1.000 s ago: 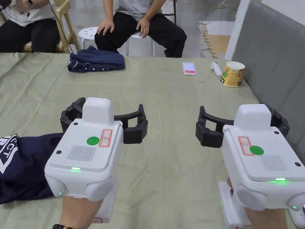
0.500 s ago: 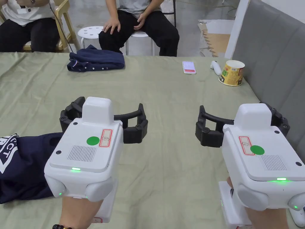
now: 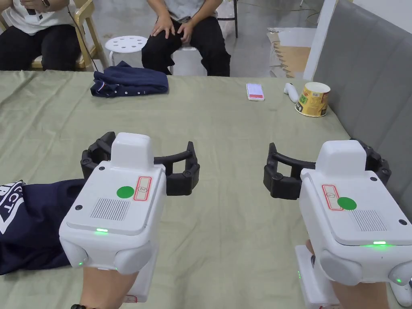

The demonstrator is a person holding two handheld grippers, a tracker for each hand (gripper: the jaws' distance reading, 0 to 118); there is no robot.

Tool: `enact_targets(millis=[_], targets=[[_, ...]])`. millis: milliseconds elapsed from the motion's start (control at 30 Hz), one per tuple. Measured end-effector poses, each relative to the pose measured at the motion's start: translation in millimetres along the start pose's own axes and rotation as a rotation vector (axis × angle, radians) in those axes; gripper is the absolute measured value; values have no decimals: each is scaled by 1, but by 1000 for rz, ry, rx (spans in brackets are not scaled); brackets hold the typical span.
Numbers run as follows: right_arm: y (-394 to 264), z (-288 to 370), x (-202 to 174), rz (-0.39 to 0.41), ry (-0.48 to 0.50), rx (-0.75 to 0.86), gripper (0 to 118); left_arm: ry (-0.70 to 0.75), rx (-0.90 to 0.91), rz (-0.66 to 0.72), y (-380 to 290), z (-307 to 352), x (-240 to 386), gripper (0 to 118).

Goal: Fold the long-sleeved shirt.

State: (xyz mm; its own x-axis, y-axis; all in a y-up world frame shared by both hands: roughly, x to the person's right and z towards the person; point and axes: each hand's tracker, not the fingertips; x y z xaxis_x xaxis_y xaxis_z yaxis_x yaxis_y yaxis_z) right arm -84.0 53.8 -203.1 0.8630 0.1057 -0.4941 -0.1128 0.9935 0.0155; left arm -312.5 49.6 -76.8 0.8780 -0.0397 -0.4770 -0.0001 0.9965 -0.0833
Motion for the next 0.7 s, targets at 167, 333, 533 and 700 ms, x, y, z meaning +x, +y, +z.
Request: enact_targets(millis=[167, 333, 533, 700], targets=[[0, 1, 0, -4, 3, -2, 118, 5, -1, 5, -1, 0, 0, 111], [-1, 1, 0, -3, 4, -1, 118, 8, 5, 3, 0, 2, -1, 111], [0, 1, 1, -6, 3, -5, 118, 16, 1, 6, -1, 2, -1, 111], [-1, 1, 0, 1, 5, -10, 118, 6, 7, 11, -1, 3, -1, 111]])
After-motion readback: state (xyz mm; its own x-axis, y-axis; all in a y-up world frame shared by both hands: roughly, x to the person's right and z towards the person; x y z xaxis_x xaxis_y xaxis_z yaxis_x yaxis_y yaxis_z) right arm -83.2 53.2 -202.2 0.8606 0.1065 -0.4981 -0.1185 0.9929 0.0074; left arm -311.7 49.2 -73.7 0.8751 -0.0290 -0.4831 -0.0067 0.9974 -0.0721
